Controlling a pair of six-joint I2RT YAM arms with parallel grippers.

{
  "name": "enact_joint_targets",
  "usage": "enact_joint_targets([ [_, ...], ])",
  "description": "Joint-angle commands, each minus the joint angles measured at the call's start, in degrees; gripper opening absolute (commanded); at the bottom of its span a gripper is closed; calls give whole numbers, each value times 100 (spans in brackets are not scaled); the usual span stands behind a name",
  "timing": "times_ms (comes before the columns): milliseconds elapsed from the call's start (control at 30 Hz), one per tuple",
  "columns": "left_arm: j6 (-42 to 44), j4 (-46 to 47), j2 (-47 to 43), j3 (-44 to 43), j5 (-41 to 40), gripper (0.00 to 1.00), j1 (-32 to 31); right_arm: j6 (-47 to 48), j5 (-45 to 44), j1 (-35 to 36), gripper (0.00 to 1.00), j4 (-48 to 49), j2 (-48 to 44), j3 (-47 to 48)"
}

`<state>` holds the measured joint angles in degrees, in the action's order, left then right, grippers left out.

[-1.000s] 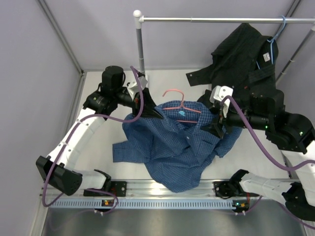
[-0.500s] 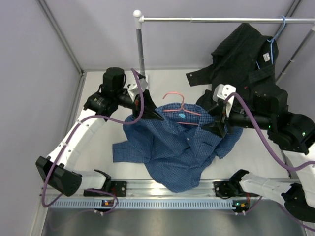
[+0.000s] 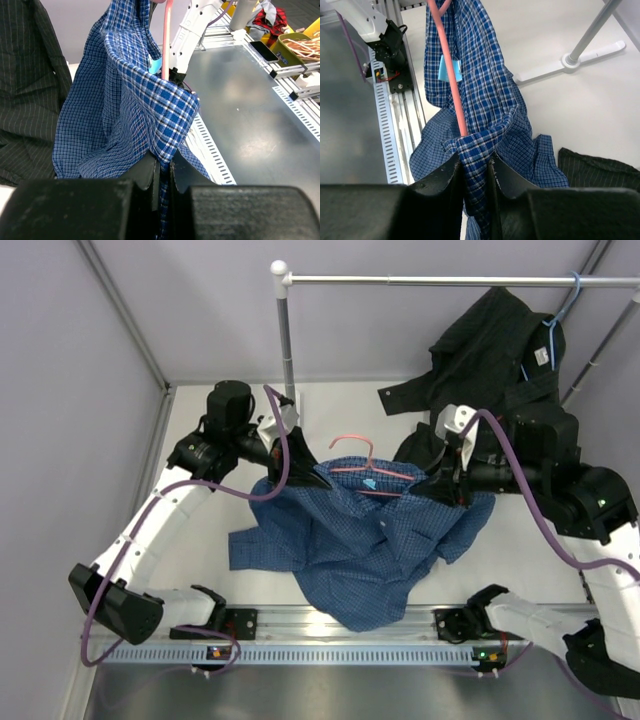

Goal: Place the shirt on the hanger

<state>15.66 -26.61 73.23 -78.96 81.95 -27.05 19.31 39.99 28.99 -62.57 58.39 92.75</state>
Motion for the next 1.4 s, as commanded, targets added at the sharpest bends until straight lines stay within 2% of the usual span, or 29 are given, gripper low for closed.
enact_joint_targets([
  [0,253,174,-116,-32,1367,0,-29,-24,-87,-148,18,315,-441,-195],
  [67,288,165,-81,-49,1359,0,-29,-67,-271,-157,17,429,-547,-344],
  [200,297,165,-72,-76,1358,0,-37,-173,-465,-166,21,578,-890,-547],
  [333,341,139,-81,-111,1367,0,-37,-305,-387,-227,8,974,-1163,-916],
  [433,341,139,-81,-137,1367,0,-46,-305,-229,-280,10,1115,-1172,-1110],
  [500,332,147,-90,-137,1367,0,-73,-314,-158,-298,23,1089,-1093,-1084],
  [533,341,139,-90,-137,1367,0,-81,-296,-132,-298,40,1089,-1084,-1049],
  [633,315,147,-90,-129,1367,0,-90,-331,52,-342,66,1071,-1058,-926],
  [733,289,165,-81,-120,1367,0,-90,-358,106,-412,81,1027,-1014,-768],
  [800,280,156,-90,-111,1376,0,-99,-340,71,-438,80,1010,-953,-750],
  [833,254,165,-107,-102,1385,0,-108,-332,79,-447,77,992,-926,-732],
  [900,244,174,-134,-85,1385,0,-108,-261,272,-465,71,948,-786,-706],
  [1200,262,174,-222,-32,1385,0,-152,2,1353,-623,56,640,-161,-407],
  [1300,271,182,-178,-49,1385,0,-152,99,1459,-640,42,649,-249,-521],
  [1333,262,174,-143,-67,1376,0,-152,178,1442,-649,28,649,-293,-591],
  [1367,262,174,-143,-84,1385,0,-152,213,1424,-649,21,658,-354,-626],
])
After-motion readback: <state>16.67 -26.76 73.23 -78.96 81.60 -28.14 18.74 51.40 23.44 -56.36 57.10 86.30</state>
